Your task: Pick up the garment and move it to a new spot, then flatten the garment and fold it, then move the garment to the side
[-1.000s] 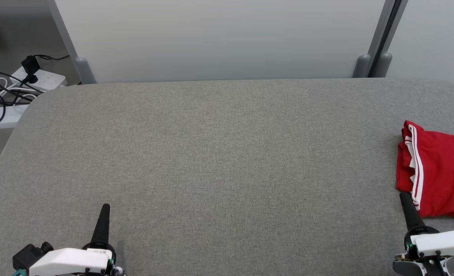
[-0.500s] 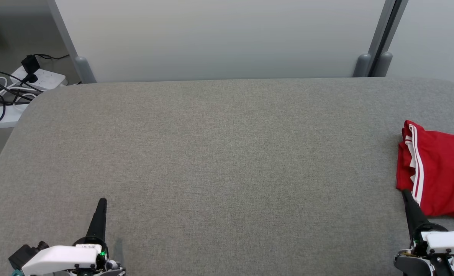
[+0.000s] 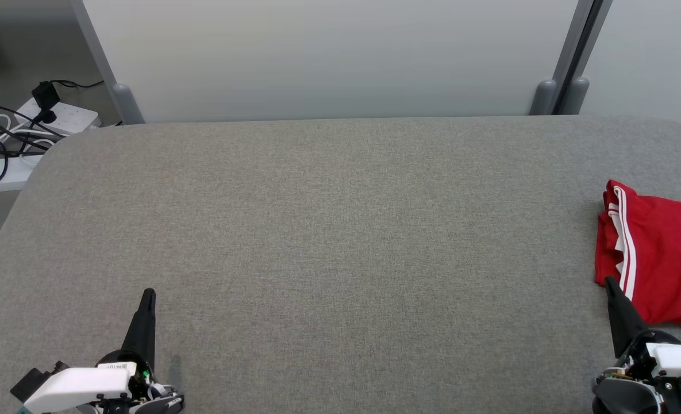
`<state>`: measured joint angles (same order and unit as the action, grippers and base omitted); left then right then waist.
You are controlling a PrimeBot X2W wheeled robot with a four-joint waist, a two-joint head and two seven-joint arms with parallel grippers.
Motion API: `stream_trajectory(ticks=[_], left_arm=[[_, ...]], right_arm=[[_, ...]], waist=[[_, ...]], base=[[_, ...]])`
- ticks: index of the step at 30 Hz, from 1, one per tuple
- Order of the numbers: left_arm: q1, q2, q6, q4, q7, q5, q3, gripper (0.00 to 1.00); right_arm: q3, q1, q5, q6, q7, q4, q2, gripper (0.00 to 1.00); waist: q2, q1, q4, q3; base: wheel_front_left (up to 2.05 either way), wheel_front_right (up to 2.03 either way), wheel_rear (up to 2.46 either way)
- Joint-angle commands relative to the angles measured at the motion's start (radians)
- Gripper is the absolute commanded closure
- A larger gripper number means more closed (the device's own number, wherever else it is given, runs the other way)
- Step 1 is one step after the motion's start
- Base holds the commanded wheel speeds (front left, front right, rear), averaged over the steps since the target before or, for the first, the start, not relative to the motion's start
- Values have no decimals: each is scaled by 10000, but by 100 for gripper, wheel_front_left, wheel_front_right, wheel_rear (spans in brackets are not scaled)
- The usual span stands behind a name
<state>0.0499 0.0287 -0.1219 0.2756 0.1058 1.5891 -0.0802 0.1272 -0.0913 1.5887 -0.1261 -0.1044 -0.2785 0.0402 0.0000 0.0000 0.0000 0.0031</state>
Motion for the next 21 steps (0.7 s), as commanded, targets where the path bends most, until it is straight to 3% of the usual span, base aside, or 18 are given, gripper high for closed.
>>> stream_trajectory(ticks=[1,21], left_arm=[[582,215,-88,-301,73,197,-333,100],[582,215,-88,-302,73,197,-333,100]], right_arm=[[-131,-166,196,-46,-91,337,101,100],[-132,-166,197,-46,-90,337,101,100]], waist=[[0,0,0,0],[0,0,0,0]], base=[[0,0,0],[0,0,0]])
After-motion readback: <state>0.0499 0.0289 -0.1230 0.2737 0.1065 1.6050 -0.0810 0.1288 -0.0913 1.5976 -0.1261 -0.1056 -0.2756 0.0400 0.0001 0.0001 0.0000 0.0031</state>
